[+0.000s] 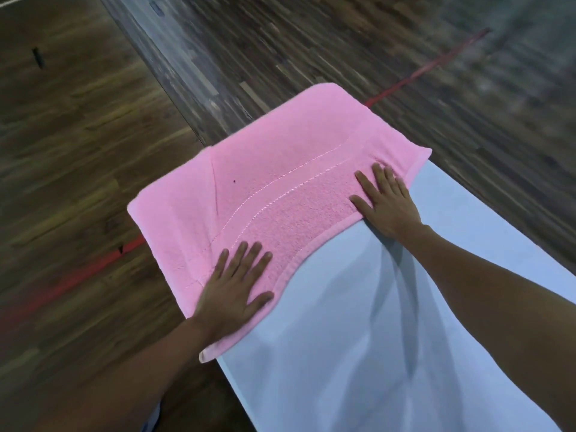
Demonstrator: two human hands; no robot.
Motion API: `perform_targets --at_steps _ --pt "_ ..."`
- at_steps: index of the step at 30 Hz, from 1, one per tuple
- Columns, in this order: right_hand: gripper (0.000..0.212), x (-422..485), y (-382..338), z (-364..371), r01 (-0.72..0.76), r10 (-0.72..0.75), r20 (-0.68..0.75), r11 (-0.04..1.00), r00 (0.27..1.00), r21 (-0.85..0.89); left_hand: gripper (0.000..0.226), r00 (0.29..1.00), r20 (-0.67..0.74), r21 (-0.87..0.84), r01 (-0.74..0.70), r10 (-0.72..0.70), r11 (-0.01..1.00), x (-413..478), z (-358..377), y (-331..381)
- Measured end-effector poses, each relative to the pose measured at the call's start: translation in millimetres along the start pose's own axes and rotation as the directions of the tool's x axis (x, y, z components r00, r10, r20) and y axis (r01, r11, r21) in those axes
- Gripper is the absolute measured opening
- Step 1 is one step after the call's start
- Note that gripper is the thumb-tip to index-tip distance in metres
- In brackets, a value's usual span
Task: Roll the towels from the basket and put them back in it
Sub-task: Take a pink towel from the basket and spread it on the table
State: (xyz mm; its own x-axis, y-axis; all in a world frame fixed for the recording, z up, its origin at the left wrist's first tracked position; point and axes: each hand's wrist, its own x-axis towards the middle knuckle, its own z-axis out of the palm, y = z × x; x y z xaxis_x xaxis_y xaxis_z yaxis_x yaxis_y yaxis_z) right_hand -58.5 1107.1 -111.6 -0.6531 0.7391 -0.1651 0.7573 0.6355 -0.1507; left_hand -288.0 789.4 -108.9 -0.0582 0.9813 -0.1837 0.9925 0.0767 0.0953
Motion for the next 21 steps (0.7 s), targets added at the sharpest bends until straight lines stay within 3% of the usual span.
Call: perform_targets --at_steps 10,21 --pt "0.067 -190 79 21 -0.066 0.066 0.002 0.998 0.998 0.022 0.074 0.999 0.020 0.086 -0.045 0.043 0.995 -77 35 143" --pt "0.066 -392 170 42 -0.144 0.144 -0.001 0.987 0.990 0.075 0.073 0.995 0.035 0.036 -0.098 0.096 0.995 -169 72 328"
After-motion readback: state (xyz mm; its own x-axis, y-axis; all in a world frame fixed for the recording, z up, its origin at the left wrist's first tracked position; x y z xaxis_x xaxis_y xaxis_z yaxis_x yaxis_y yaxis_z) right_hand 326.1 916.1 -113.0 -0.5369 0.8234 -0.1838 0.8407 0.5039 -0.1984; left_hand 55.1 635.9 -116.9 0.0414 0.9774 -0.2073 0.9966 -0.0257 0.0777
